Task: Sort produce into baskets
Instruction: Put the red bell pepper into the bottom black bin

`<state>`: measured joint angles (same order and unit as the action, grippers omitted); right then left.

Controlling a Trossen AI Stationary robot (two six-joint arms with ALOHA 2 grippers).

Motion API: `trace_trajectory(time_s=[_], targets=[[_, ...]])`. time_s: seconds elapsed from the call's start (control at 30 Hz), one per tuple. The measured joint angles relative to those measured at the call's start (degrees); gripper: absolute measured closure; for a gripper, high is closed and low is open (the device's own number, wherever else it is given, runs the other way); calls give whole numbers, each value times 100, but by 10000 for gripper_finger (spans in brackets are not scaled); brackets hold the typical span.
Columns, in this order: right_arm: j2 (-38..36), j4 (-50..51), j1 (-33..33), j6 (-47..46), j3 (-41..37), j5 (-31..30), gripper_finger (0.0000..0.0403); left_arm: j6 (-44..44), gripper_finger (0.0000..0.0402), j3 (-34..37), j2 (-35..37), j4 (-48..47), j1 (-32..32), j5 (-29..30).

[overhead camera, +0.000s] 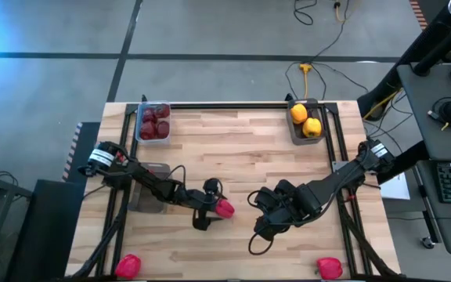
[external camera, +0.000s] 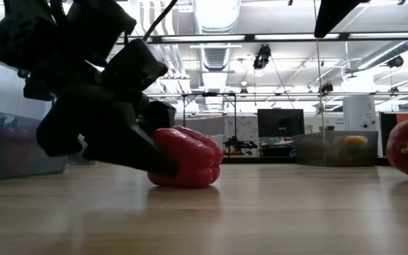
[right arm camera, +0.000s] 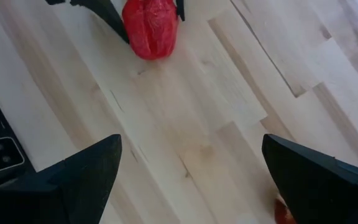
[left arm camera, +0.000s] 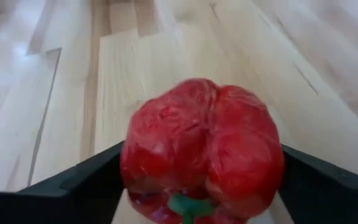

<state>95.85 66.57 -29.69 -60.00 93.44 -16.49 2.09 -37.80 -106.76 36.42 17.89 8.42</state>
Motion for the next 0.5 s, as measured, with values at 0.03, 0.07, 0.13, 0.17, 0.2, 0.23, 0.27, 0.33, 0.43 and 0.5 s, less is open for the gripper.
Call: trace_trajectory(time_s=[0.03,0.07,0.13,0.17,0.2,0.23,0.27,0.33,0.43,0.5], targets=[[0,1,0,19,-10,0,23,17,68,0,0,-4,-5,1],[0,-1,0,59,-16,0,23,36,84,0,0,-33,-19,-1],[0,2,0,101,-25,2,23,68,117,0,0,-43,-40,1],[0,0,0,123,-25,2,23,74,131,0,9,-62,-41,-1],[0,0,0,146,-25,4,23,76,143,2,47,-135,-39,-1],[0,2,0,154,-25,7,23,76,146,2,97,-225,-39,-14],[0,0,5,155,-25,9,23,78,146,2,187,-380,-39,-35],[0,4,9,161,-27,20,23,31,146,7,485,-893,-37,-41],[0,2,22,308,-34,19,23,39,146,5,1309,-2128,-33,109],[0,4,52,449,-46,15,23,93,142,-43,1981,-3265,-37,158]])
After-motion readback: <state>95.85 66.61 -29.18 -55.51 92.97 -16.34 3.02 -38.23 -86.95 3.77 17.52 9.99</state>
